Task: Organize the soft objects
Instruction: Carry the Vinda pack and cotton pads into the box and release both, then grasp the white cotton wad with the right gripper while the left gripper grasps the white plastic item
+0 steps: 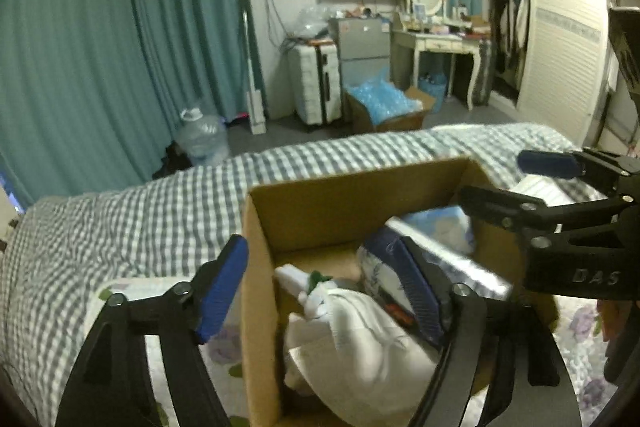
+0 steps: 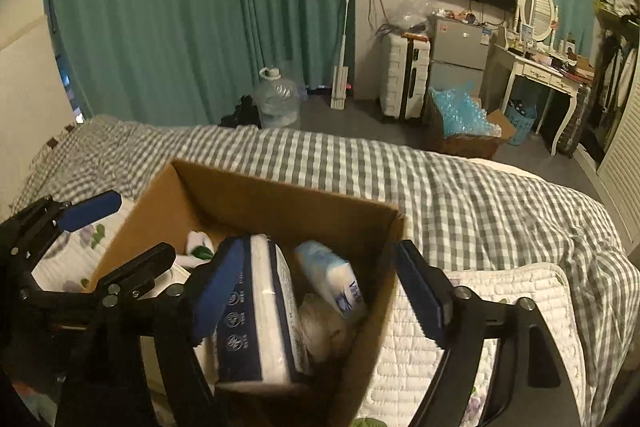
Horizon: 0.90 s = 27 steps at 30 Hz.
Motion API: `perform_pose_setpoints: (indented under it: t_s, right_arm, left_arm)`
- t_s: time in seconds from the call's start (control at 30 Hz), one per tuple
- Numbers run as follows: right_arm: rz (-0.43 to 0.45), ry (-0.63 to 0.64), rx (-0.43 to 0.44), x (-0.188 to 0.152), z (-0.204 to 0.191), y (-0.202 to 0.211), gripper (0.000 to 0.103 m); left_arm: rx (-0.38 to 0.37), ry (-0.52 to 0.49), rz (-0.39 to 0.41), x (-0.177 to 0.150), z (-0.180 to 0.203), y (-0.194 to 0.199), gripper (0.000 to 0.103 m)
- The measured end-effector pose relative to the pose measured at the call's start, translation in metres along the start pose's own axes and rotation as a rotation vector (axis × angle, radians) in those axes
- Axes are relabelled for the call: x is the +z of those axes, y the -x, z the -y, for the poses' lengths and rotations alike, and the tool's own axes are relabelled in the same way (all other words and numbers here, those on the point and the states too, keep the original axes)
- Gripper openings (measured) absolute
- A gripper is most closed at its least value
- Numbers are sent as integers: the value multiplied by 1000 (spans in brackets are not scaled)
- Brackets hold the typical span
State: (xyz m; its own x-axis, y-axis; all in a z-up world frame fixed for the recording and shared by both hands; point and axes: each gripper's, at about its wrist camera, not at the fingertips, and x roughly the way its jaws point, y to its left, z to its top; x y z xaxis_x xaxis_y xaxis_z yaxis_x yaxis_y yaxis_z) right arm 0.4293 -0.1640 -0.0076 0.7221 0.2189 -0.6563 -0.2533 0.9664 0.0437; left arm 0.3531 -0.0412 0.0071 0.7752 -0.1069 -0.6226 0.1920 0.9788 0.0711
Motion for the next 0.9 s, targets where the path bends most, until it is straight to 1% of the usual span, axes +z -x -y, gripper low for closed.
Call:
perform_pose_setpoints:
  t_s: [0.07, 0.13, 0.17, 0.2, 0.23, 0.3, 0.33, 0.37, 0.43, 0.5, 0.6, 0.67, 0.73, 0.8, 0.9]
  right_arm:
    - [23, 2, -7, 4, 3, 16, 92]
    - [59, 8, -26, 9, -1, 41, 100]
    - [81, 10, -36, 13, -2, 58, 102]
    - [98, 10, -43, 16, -3, 74, 103]
    - [109, 10, -47, 18, -4, 85, 103]
    - [137, 11, -71, 23, -9, 119, 103]
    - [146, 14, -81, 25, -12, 134, 103]
    - [162, 19, -94, 27, -15, 156, 103]
    - [181, 27, -107, 31, -21, 184, 103]
    - [212, 35, -126, 31, -28, 221, 103]
    - [261, 34, -140, 25, -38, 266, 103]
    - [286, 34, -141, 19, -42, 295, 103]
    - [297, 30, -133, 12, -44, 316, 103]
    - [321, 21, -129, 2, -46, 339, 103]
    - [351, 22, -153, -12, -47, 360, 103]
  left_arm:
    - [7, -2, 24, 5, 0, 16, 81]
    - [7, -3, 53, 11, 1, 39, 81]
    - [6, 1, 68, 15, 1, 53, 81]
    - [3, 6, 84, 19, 1, 66, 81]
    - [3, 13, 103, 23, 0, 85, 84]
    - [6, 17, 146, 28, 0, 114, 93]
    - [20, 14, 178, 30, 1, 133, 98]
    - [36, 4, 216, 32, 3, 153, 100]
    - [54, -16, 269, 33, 7, 185, 103]
    - [60, -21, 311, 33, 9, 219, 103]
    - [43, -7, 318, 30, 9, 253, 103]
    - [32, 4, 302, 24, 7, 269, 103]
    - [30, 12, 289, 16, 6, 282, 103]
    - [37, 21, 277, 7, 6, 290, 103]
    - [36, 36, 261, -5, 4, 296, 103]
